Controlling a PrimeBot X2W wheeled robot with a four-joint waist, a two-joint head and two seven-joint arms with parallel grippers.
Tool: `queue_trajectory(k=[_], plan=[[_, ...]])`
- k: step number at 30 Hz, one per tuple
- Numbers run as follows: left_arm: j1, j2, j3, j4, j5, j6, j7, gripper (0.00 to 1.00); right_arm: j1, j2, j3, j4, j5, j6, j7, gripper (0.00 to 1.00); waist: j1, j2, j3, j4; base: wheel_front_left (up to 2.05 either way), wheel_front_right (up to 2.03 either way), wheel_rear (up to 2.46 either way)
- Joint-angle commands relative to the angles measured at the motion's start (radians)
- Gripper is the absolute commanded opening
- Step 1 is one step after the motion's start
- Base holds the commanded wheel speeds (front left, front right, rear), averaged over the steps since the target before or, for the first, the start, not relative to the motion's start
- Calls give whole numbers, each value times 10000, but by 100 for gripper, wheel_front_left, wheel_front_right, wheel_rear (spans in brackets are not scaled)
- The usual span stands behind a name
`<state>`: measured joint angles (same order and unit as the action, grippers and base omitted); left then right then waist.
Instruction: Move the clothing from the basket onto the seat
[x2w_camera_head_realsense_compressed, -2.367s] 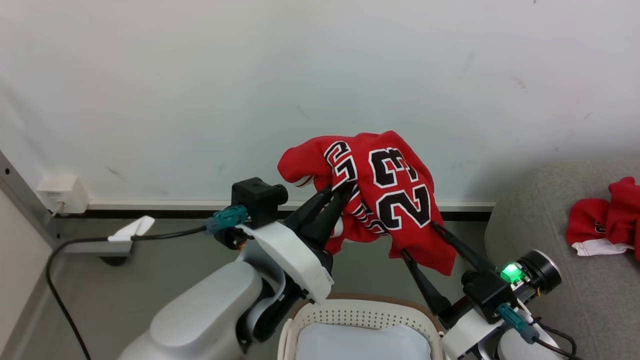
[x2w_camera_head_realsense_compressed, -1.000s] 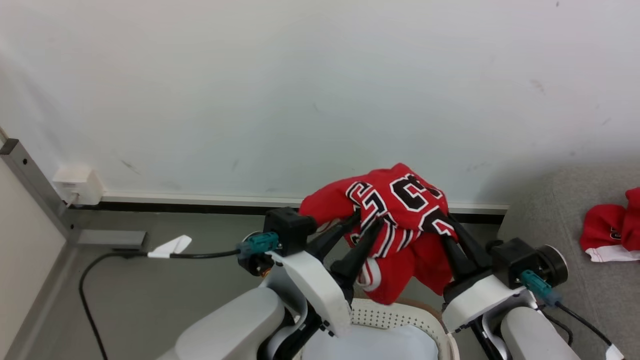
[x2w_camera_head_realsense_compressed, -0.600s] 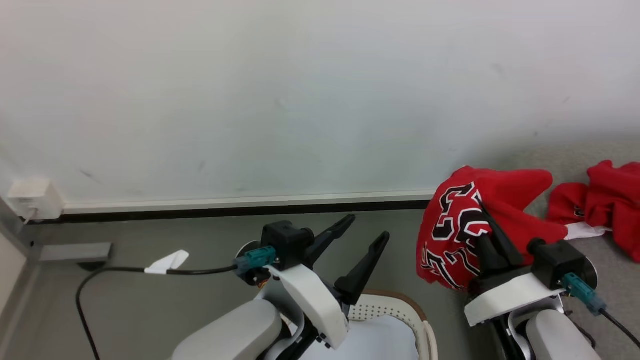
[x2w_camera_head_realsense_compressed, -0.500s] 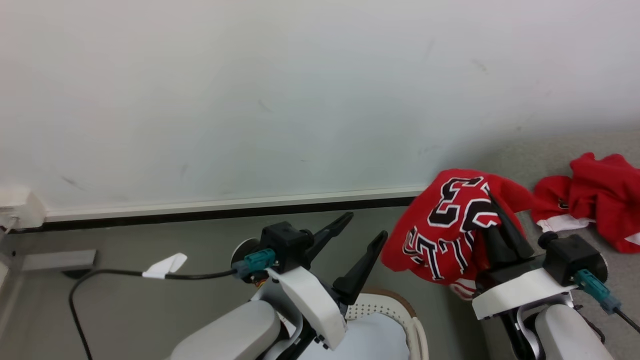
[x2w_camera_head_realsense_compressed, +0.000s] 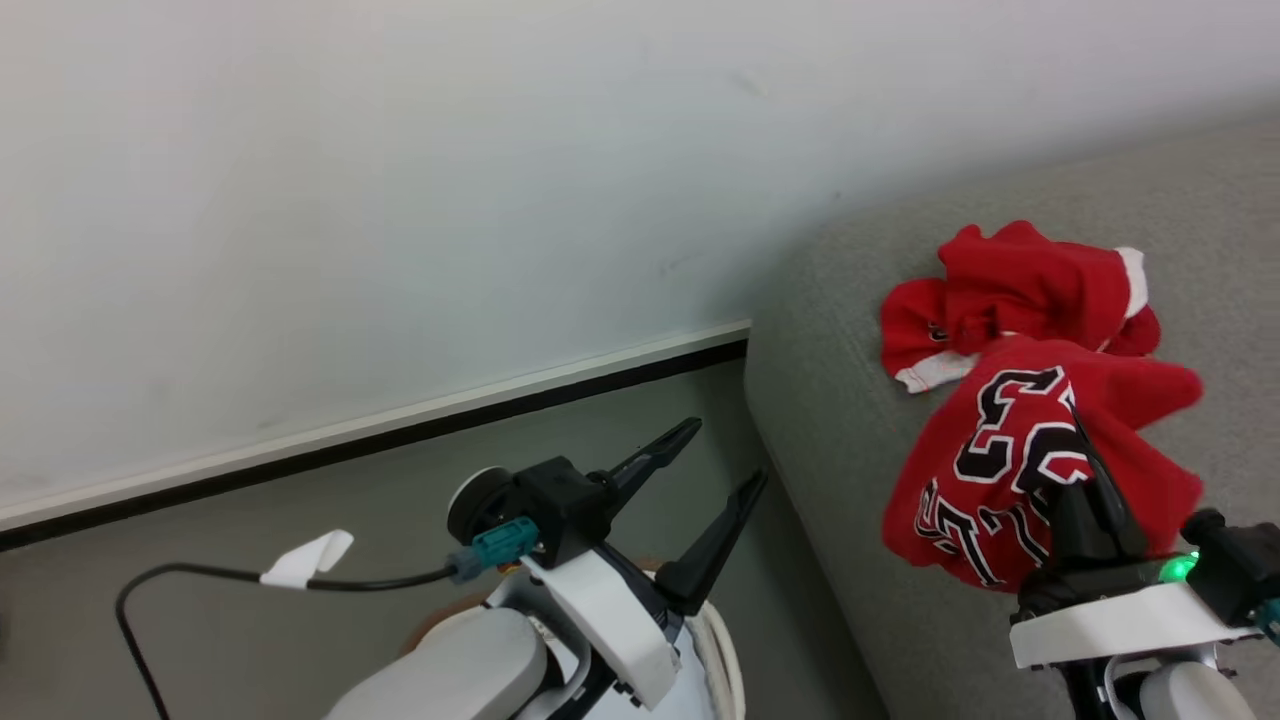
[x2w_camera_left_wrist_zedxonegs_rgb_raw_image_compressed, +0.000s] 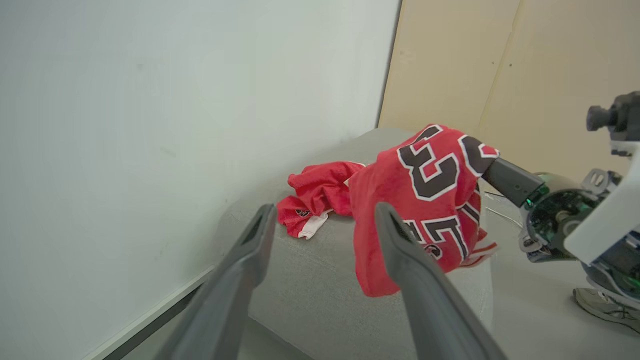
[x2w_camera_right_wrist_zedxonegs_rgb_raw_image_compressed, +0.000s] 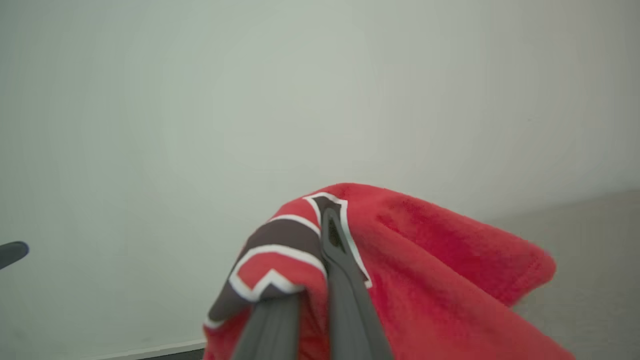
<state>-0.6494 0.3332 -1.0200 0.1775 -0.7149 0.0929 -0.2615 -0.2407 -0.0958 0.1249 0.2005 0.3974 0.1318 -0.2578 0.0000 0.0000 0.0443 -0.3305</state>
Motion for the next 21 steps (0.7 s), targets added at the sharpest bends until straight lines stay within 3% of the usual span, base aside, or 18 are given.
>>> queue_trajectory(k=[1,13,21], plan=[[122,76,19,-17,57,-8,-21,100,138,3,-42,-64,41,-23,-48,0,0,0,152,-402,0,0,0],[360,126,315,26,623,-273,-32,100,884,283,-576,-1058,-49,-23,-70,0,0,0,698,-1340,0,0,0],[175,358,369,-138,716,-461,41,100,-184,85,-1098,-1122,-102,-23,1,0,0,0,1472,-1325,0,0,0]])
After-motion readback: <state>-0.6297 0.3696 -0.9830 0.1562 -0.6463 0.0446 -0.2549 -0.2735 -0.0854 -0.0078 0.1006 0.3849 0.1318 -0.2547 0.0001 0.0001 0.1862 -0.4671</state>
